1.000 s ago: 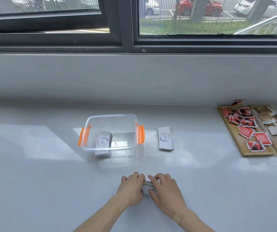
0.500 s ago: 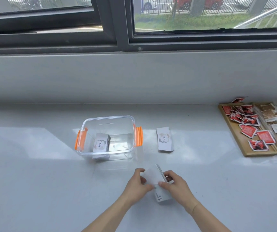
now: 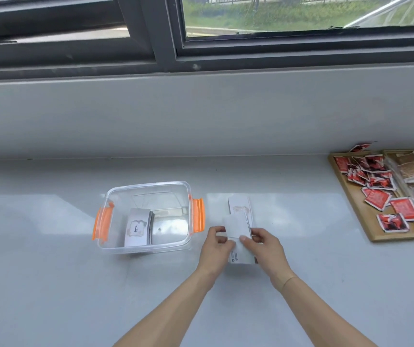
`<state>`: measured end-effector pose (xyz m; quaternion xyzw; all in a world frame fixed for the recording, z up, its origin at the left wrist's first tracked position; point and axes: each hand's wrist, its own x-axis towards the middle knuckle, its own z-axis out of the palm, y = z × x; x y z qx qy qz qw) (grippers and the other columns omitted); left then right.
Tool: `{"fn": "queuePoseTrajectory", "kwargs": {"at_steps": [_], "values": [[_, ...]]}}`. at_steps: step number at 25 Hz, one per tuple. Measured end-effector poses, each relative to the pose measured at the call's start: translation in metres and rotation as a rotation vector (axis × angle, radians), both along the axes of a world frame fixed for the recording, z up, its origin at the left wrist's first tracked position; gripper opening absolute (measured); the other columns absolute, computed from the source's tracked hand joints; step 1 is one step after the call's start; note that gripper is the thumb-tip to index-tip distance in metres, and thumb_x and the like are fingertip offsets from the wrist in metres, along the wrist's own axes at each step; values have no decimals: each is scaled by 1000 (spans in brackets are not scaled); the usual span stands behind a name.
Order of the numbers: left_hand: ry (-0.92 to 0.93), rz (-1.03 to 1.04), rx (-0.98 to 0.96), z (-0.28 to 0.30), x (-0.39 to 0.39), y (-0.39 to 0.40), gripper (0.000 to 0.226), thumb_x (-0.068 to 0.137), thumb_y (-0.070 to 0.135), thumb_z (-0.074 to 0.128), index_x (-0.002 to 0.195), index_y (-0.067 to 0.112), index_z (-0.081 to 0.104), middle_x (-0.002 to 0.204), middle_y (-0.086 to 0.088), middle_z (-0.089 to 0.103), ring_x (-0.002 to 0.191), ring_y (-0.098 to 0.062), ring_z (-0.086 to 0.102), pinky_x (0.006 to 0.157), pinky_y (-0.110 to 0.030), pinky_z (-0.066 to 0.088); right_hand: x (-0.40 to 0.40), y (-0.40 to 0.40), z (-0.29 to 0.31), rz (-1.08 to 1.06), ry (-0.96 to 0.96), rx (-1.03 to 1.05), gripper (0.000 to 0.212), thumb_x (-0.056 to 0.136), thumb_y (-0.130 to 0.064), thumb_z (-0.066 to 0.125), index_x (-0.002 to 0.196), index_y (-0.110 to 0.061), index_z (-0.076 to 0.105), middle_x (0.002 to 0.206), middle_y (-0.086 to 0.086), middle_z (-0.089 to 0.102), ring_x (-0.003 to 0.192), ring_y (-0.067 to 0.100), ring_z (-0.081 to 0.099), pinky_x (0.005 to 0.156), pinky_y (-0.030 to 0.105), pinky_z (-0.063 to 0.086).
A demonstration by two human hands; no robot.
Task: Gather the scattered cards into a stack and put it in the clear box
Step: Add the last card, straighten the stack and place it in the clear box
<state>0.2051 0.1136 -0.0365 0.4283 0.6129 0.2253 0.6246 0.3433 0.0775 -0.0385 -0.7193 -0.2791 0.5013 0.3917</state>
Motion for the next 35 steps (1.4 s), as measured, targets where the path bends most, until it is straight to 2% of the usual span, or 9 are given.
{"fn": "queuePoseTrajectory", "kwargs": {"at_steps": [4, 11, 14, 18, 22, 24, 28, 32, 35], "values": [[87, 87, 67, 2, 27, 26, 32, 88, 10, 56, 115, 26, 50, 96, -1, 65, 77, -11, 65, 62, -23, 46, 9, 37, 0, 51, -314, 2, 29, 82, -37, 68, 110, -31, 63, 95, -7, 67, 86, 14, 63, 69, 30, 49], [262, 23, 113, -7, 48, 56, 36, 87, 24, 61, 121, 19, 50, 116, -6, 63, 102, -24, 64, 89, -41, 53, 11, 72, -12, 116, -496, -80, 22, 82, -38, 64, 97, -22, 66, 93, 1, 64, 81, 20, 61, 71, 38, 55], [308, -22, 98, -12, 45, 62, 38, 86, 27, 62, 121, 18, 51, 117, -7, 63, 103, -24, 63, 89, -39, 53, 13, 73, -18, 86, -500, -86, 34, 80, -42, 67, 110, -26, 62, 103, -1, 59, 84, 16, 58, 68, 35, 51], [347, -38, 95, -14, 43, 61, 44, 85, 30, 62, 126, 22, 47, 116, -3, 66, 103, -24, 64, 87, -37, 52, 13, 66, -22, 36, -464, -143, 64, 78, -51, 66, 132, -27, 42, 115, -3, 56, 94, 15, 54, 70, 32, 41], [415, -59, 92, -13, 50, 61, 52, 85, 27, 58, 134, 22, 41, 119, -2, 66, 107, -27, 64, 83, -33, 50, 13, 74, -20, -25, -287, -258, 70, 77, -34, 71, 137, -13, 41, 116, 6, 65, 106, 25, 59, 80, 33, 48], [424, -73, 42, -13, 51, 62, 48, 86, 28, 59, 131, 20, 44, 119, -3, 67, 104, -27, 64, 80, -31, 48, 14, 76, -15, -78, -162, -276, 58, 76, -24, 75, 127, -9, 51, 111, 7, 65, 102, 26, 60, 83, 34, 50], [268, -37, -94, -12, 42, 57, 45, 83, 25, 63, 126, 16, 49, 116, -3, 67, 96, -23, 65, 80, -35, 55, 16, 65, -5, -63, -44, -221, 12, 70, -9, 77, 79, -14, 71, 84, 11, 74, 85, 32, 70, 79, 46, 58], [119, -12, -193, -5, 29, 32, 46, 80, 21, 64, 120, 15, 42, 109, -7, 66, 97, -28, 67, 70, -35, 55, 8, 35, 5, -99, 92, -221, 42, 69, -9, 81, 104, -9, 57, 98, 12, 68, 88, 31, 70, 82, 47, 58], [57, -17, -313, 3, 17, 9, 44, 78, 23, 61, 116, 18, 38, 107, -10, 65, 88, -27, 68, 57, -27, 49, -7, 10, 13, -55, 74, -231, 55, 61, -16, 82, 106, -12, 51, 100, 14, 68, 87, 31, 69, 77, 42, 57]]}}
